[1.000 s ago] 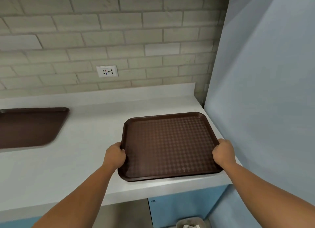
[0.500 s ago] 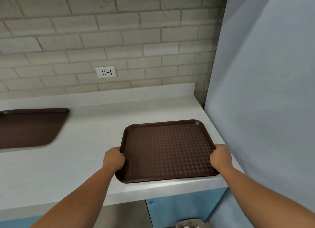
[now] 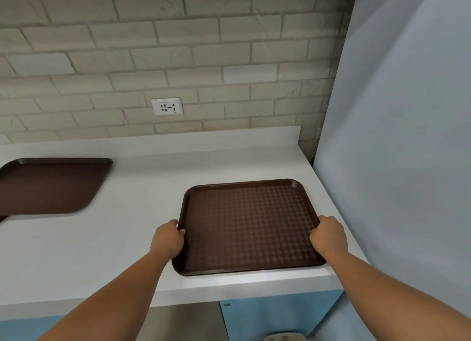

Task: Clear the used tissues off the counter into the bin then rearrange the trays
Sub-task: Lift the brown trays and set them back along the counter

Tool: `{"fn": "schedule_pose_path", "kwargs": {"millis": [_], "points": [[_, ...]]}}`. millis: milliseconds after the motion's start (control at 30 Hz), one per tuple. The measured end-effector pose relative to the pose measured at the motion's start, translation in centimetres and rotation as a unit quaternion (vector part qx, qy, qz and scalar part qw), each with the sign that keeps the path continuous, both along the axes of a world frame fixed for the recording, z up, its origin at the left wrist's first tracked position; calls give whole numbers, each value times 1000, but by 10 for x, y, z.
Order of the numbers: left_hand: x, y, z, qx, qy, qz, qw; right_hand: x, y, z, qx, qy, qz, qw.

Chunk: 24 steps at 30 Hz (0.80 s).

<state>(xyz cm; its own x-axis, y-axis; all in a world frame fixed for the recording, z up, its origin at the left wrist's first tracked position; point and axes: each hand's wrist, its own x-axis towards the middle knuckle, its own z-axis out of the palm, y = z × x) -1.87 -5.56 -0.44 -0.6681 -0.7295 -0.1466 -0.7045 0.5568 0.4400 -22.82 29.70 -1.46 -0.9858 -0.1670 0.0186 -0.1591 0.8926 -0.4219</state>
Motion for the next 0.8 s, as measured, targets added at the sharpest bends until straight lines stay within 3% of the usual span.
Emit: {"fn": "schedule_pose_path", "kwargs": {"millis": [100,267,567,800], "points": [[6,-8,7,-1,18,1,1000,8,-20,14,52,58,-1,997],[18,-30,31,-51,62,-16,997,22,-84,41,-27,104,95,990],[71,-122,63,-91,102,12,991,87,-253,77,-144,61,249,956],[133,-245,71,-99,111,63,987,140,-399,65,-166,14,305,938]]}}
